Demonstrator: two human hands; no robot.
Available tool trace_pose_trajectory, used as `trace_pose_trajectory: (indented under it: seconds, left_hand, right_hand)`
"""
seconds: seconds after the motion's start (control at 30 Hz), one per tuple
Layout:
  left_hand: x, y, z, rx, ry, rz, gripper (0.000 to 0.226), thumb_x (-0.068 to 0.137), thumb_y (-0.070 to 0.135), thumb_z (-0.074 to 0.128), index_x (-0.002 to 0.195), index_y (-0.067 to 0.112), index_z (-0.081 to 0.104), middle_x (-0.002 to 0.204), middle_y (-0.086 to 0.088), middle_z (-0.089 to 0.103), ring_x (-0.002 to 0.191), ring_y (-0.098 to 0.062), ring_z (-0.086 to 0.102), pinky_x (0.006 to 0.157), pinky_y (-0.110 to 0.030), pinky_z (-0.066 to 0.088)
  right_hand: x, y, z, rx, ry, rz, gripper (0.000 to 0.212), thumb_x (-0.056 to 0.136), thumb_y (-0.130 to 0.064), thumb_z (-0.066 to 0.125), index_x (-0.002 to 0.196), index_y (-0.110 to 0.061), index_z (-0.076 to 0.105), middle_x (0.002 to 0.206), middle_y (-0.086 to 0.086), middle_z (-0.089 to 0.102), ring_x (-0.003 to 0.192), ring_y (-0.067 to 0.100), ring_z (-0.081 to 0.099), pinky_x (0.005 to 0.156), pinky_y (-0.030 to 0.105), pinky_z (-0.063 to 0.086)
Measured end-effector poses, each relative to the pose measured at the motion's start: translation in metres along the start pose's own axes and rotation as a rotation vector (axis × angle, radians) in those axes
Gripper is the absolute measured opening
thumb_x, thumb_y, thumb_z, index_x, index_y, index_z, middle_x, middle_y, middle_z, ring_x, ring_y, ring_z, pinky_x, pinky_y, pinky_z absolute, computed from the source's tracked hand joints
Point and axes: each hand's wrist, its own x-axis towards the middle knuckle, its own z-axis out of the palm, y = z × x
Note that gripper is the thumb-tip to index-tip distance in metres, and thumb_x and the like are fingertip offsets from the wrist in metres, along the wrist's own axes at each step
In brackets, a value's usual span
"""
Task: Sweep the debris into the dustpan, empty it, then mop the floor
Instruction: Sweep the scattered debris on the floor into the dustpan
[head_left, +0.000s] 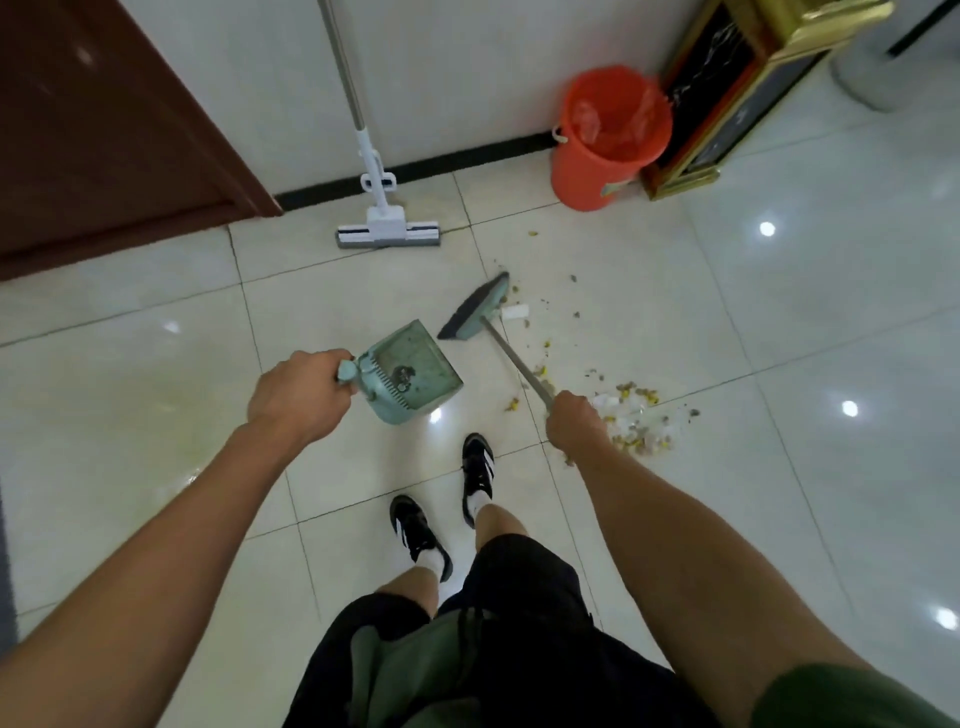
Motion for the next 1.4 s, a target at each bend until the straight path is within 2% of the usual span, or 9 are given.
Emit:
trace_pose_trajectory:
  seconds: [0.1,0.17,0.33,0.5,0.67,0.93,1.13,1.3,1.4]
  left_hand:
    - [-0.003,0.010,0.001,0.036,0.002,0.091,0.007,0.095,0.034,0.057,0.090,0.032,0.062,0.080,-0.001,0.056,0.073,-0.030,0.054,0.064,-0.032,0.042]
    - [-0.004,0.017,0.004,0.057,0.002,0.151,0.006,0.094,0.034,0.058,0.090,0.032,0.062,0.082,-0.002,0.058,0.074,-0.030,0.055,0.065,-0.033,0.042]
    - [-0.005,0.030,0.012,0.131,-0.005,0.267,0.009,0.094,0.031,0.055,0.090,0.031,0.063,0.083,-0.001,0.062,0.072,-0.029,0.058,0.061,-0.032,0.042]
    - [-0.006,0.038,0.013,0.154,-0.006,0.349,0.009,0.092,0.031,0.056,0.090,0.032,0.064,0.082,-0.002,0.063,0.072,-0.030,0.060,0.062,-0.032,0.045]
    - [-0.001,0.051,0.012,0.175,-0.009,0.404,0.009,0.091,0.031,0.056,0.092,0.033,0.064,0.087,-0.002,0.066,0.075,-0.031,0.062,0.063,-0.033,0.047]
    - [0.030,0.067,-0.005,0.182,-0.029,0.407,0.007,0.090,0.030,0.057,0.089,0.032,0.064,0.084,-0.003,0.063,0.073,-0.031,0.058,0.063,-0.032,0.043]
    - [0.081,0.074,-0.025,0.197,-0.027,0.325,0.008,0.090,0.027,0.058,0.091,0.033,0.063,0.083,-0.001,0.062,0.071,-0.030,0.056,0.062,-0.032,0.041]
    - [0.133,0.095,-0.047,0.210,-0.036,0.290,0.007,0.090,0.028,0.058,0.090,0.033,0.063,0.083,-0.003,0.064,0.071,-0.030,0.056,0.062,-0.033,0.043]
    - [0.163,0.106,-0.057,0.209,-0.039,0.254,0.006,0.092,0.030,0.059,0.091,0.033,0.064,0.082,-0.003,0.065,0.071,-0.031,0.060,0.062,-0.033,0.046]
  right_hand:
    - [-0.034,0.021,0.020,0.024,0.014,0.062,0.022,0.099,-0.010,0.047,0.118,-0.005,0.057,0.103,0.011,0.064,0.095,0.029,0.066,0.072,0.035,0.051]
    - [-0.054,0.033,0.035,0.047,0.029,0.117,0.023,0.099,-0.009,0.047,0.119,-0.005,0.058,0.090,0.007,0.058,0.085,0.025,0.061,0.068,0.033,0.048]
    - [-0.099,0.069,0.068,0.101,0.041,0.231,0.022,0.097,-0.009,0.047,0.116,-0.008,0.058,0.090,0.002,0.057,0.078,0.022,0.057,0.067,0.034,0.049]
    - [-0.131,0.099,0.084,0.109,0.069,0.279,0.016,0.095,-0.013,0.048,0.107,-0.011,0.058,0.076,-0.002,0.049,0.072,0.021,0.059,0.062,0.033,0.050]
    - [-0.138,0.100,0.084,0.171,0.089,0.271,0.019,0.089,-0.012,0.050,0.105,-0.011,0.060,0.086,0.002,0.058,0.072,0.021,0.060,0.060,0.031,0.048]
    - [-0.074,0.048,0.044,0.274,0.148,0.188,0.023,0.085,-0.007,0.049,0.102,-0.011,0.064,0.084,0.004,0.063,0.071,0.023,0.063,0.063,0.035,0.056]
    - [0.011,0.008,0.004,0.329,0.151,0.147,0.021,0.090,-0.009,0.050,0.105,-0.010,0.065,0.086,0.007,0.066,0.071,0.024,0.063,0.058,0.032,0.051]
    - [0.084,-0.026,-0.040,0.399,0.135,0.124,0.022,0.088,-0.001,0.045,0.097,-0.008,0.064,0.071,0.002,0.056,0.062,0.021,0.057,0.054,0.029,0.046]
    - [0.126,-0.045,-0.071,0.485,0.106,0.126,0.024,0.083,0.000,0.046,0.097,-0.006,0.064,0.078,0.007,0.062,0.059,0.019,0.057,0.049,0.026,0.045]
